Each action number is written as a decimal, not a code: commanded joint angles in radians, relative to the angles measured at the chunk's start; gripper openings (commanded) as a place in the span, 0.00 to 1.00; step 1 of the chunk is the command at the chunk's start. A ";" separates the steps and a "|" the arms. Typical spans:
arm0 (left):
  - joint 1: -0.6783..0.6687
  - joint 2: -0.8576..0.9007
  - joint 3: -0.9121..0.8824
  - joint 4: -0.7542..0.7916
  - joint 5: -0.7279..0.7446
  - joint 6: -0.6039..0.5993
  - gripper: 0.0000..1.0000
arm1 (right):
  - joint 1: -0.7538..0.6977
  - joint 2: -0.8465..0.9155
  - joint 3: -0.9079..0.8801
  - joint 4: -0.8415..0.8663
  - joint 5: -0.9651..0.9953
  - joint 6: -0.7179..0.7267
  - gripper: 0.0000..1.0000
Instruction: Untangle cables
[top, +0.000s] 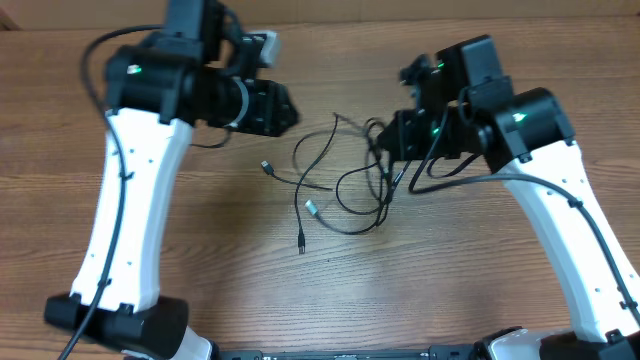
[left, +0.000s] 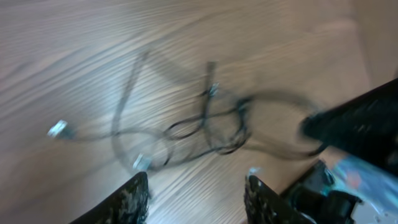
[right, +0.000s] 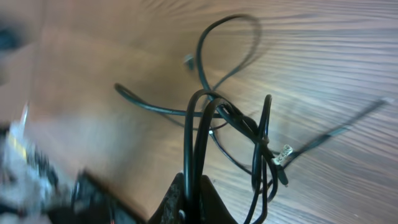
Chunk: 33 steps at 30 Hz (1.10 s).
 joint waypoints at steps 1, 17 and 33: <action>-0.031 0.071 -0.005 0.066 0.166 0.145 0.53 | 0.035 -0.005 0.069 -0.022 -0.084 -0.126 0.04; -0.094 0.200 -0.005 0.033 0.333 0.513 0.60 | 0.000 -0.005 0.127 -0.070 -0.237 -0.138 0.04; -0.068 0.224 -0.005 -0.098 0.534 0.732 0.64 | -0.012 -0.003 0.127 -0.081 -0.206 -0.137 0.04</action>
